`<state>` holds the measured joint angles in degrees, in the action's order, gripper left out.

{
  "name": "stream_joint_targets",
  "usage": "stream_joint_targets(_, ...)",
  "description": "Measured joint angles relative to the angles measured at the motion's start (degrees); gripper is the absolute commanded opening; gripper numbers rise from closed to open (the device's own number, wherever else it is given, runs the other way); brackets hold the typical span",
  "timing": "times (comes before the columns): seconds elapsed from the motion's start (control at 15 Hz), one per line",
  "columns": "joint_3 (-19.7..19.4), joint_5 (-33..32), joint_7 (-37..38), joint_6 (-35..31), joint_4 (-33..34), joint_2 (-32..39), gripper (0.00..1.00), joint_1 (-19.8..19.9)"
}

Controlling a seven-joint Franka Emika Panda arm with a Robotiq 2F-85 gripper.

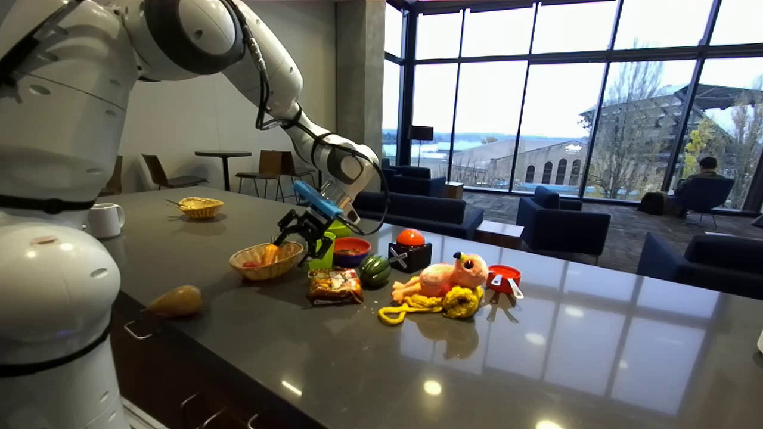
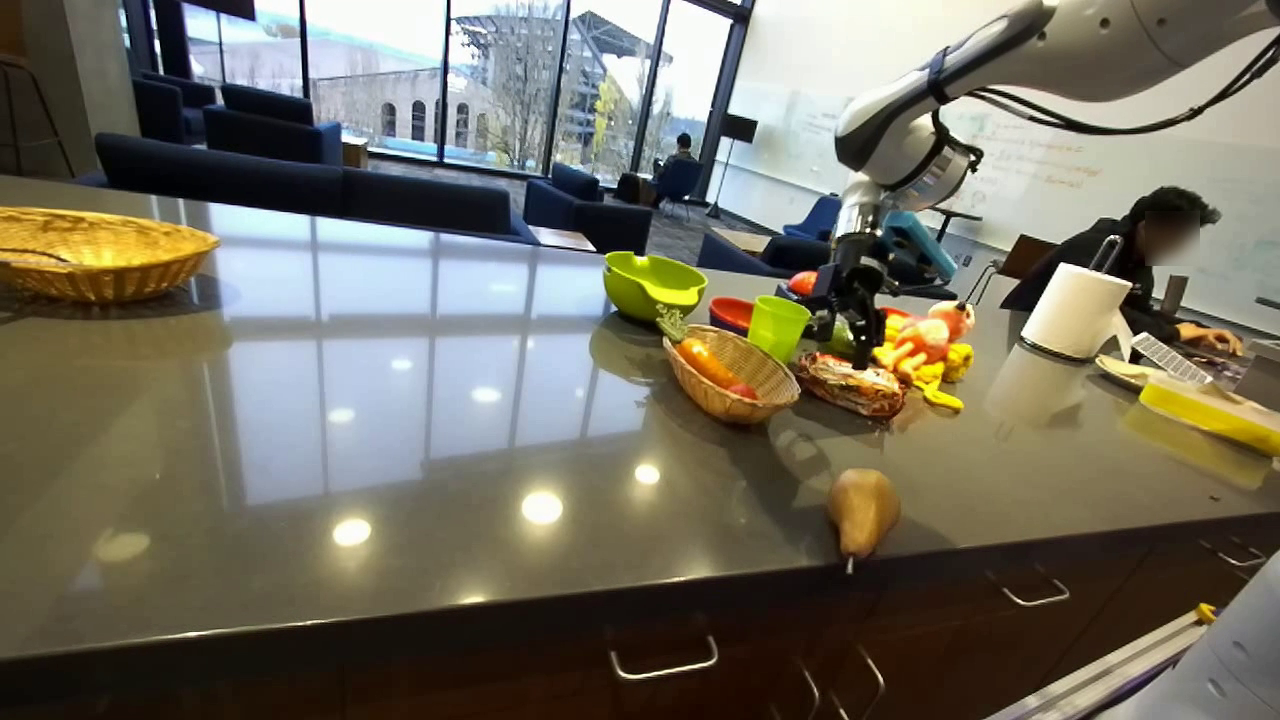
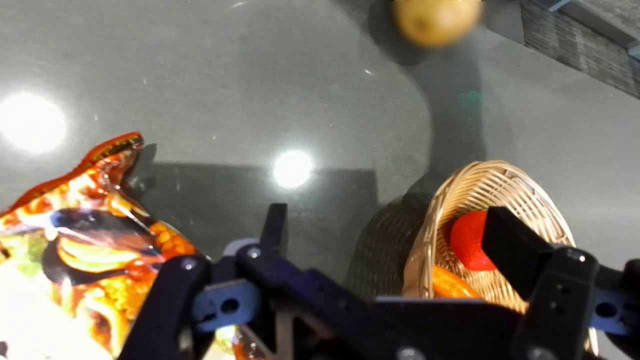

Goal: Move the pear to the left, then push them backwards

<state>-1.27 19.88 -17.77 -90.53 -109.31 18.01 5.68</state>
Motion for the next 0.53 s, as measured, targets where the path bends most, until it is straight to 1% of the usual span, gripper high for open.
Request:
stream_joint_targets(0.33, -1.87, -0.31, 1.36, -1.31, -5.25, -4.31, 1.00, 1.18)
stream_joint_targets(0.53, -2.43, -0.50, 2.75, -1.27, -8.78, -7.23, 1.00, 1.21)
